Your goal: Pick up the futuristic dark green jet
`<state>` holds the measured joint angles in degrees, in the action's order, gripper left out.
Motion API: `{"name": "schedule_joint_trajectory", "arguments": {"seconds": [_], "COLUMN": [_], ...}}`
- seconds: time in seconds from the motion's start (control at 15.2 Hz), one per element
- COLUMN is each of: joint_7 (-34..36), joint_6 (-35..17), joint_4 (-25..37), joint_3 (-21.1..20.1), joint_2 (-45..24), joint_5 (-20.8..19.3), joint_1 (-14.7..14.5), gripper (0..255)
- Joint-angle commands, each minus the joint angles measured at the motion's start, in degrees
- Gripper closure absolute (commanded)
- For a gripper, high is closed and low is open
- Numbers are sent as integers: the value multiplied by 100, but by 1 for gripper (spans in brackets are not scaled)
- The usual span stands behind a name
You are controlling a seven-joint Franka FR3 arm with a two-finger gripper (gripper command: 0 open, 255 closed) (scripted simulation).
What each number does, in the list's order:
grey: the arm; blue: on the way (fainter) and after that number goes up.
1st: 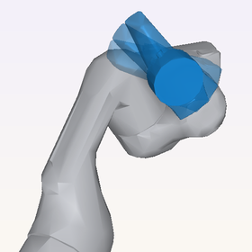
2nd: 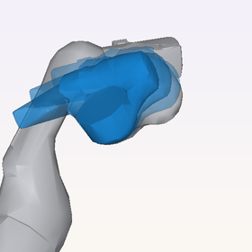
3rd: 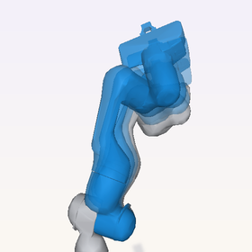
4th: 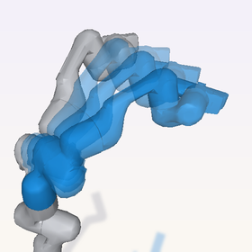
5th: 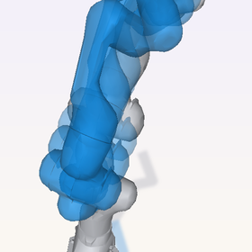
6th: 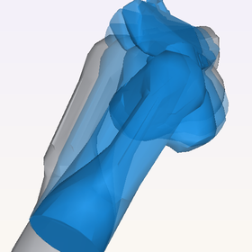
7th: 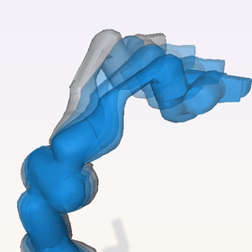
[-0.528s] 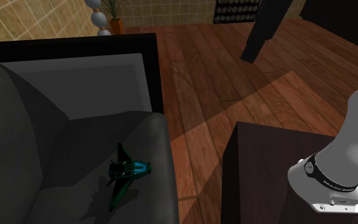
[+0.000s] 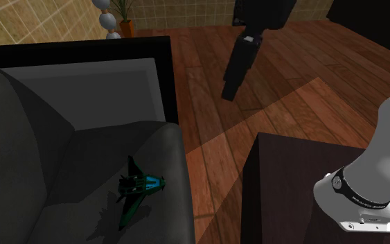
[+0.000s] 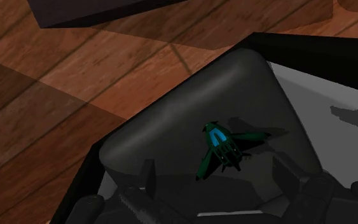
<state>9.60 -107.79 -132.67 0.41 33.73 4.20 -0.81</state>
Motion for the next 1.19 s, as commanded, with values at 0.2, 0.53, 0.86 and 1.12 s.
{"name": "schedule_joint_trajectory", "arguments": {"seconds": [0.2,0.53,0.86,1.12], "joint_7": [-37,-23,30,99], "joint_6": [-757,-1436,-1992,-2331], "joint_4": [80,316,730,1186], "joint_3": [-115,-242,-350,-413], "joint_2": [-893,-1875,-2914,-3769], "joint_5": [-28,-95,-226,-379], "joint_1": [-70,-134,-194,-251], "gripper": [0,0,0,0]}}
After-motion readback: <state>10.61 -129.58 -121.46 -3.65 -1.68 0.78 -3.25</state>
